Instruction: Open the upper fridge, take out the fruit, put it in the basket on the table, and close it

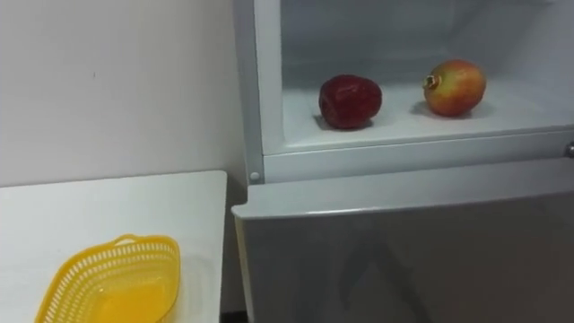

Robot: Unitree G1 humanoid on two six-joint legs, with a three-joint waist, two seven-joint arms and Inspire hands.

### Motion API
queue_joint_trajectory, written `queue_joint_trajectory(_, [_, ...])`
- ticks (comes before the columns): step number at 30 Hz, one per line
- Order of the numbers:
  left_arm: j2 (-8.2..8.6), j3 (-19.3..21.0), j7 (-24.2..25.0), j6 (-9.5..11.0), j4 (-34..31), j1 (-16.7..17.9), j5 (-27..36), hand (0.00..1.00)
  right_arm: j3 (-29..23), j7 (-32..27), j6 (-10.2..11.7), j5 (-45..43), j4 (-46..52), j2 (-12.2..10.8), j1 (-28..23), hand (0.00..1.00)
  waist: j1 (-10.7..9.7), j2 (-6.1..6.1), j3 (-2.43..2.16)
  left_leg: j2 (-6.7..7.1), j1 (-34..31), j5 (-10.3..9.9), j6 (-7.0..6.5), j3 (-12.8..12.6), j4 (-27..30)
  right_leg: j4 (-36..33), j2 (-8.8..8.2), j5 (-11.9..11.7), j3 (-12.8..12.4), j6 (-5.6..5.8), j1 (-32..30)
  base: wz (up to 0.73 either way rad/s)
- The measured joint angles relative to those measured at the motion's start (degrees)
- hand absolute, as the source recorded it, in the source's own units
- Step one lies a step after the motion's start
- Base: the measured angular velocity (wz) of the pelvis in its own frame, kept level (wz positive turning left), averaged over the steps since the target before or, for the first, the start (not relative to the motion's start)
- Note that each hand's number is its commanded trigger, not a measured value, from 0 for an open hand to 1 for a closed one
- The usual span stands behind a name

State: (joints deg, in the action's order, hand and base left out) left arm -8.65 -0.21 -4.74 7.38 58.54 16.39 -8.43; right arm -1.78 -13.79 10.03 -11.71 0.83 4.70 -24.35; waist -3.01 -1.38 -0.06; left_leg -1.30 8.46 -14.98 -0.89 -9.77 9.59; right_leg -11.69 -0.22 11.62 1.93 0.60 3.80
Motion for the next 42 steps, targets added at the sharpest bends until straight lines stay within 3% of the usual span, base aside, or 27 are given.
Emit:
queue_joint_trajectory(8, [-1.27, -1.4, 1.02, 0.42, 2.26, 0.25, -0.18, 0.0, 0.74, -3.59, 3.84, -4.7, 10.41, 0.43, 0.46, 0.0, -0.01, -0.13, -0.12, -0.23, -1.31, 0.02, 0.04, -0.7, 0.1, -1.05, 0.2, -0.31, -0.16, -0.12, -1.83, 0.0])
queue_joint_trajectory(13, [-1.49, -1.38, 2.13, 0.06, 3.95, 0.12, -0.54, 0.0, 1.86, -4.44, 3.84, -6.69, 13.03, 0.88, 0.46, 0.0, 0.22, -0.01, -0.2, -0.22, -1.33, 0.01, 0.05, -0.8, 0.01, -1.16, 0.21, -0.69, -0.23, -0.07, -1.91, 0.0])
queue_joint_trajectory(22, [-1.85, -3.5, 4.19, -0.86, 5.56, -1.49, -0.67, 0.0, 5.69, -10.7, 4.9, -9.33, 17.5, 4.42, 0.99, 0.0, 1.63, -0.01, -0.23, -0.27, -0.84, 0.01, 0.05, -1.14, 0.04, -1.93, 0.31, -0.73, -0.43, -0.09, -1.9, 0.0])
queue_joint_trajectory(27, [-2.18, -5.66, 4.12, -1.1, 5.63, -2.27, -0.84, 0.0, 8.34, -13.71, 5.46, -9.58, 20.9, 6.29, 4.77, 0.0, 2.08, 0.02, -0.06, -0.32, -0.89, 0.01, 0.05, -1.13, -0.18, -1.93, 0.34, -0.73, -0.19, -0.1, -1.94, 0.0])
queue_joint_trajectory(35, [-2.52, -5.75, 4.16, -3.26, 5.69, -2.41, -1.28, 0.0, 9.81, -16.4, 5.5, -11.12, 22.49, 6.39, 6.82, 0.0, 2.79, 0.98, -0.14, -0.33, -1.0, 0.04, 0.09, -0.82, -0.01, -1.83, 0.32, -0.73, 0.16, -0.1, -1.87, 0.01])
queue_joint_trajectory(42, [-2.96, -5.73, 4.02, -3.38, 5.76, -2.16, -1.28, 0.0, 9.85, -19.47, 5.74, -11.52, 22.75, 6.41, 8.86, 0.0, 3.65, 1.61, -0.01, -0.34, -0.99, 0.04, 0.08, -0.82, 0.01, -1.55, 0.27, -0.73, 0.38, -0.09, -1.7, 0.0])
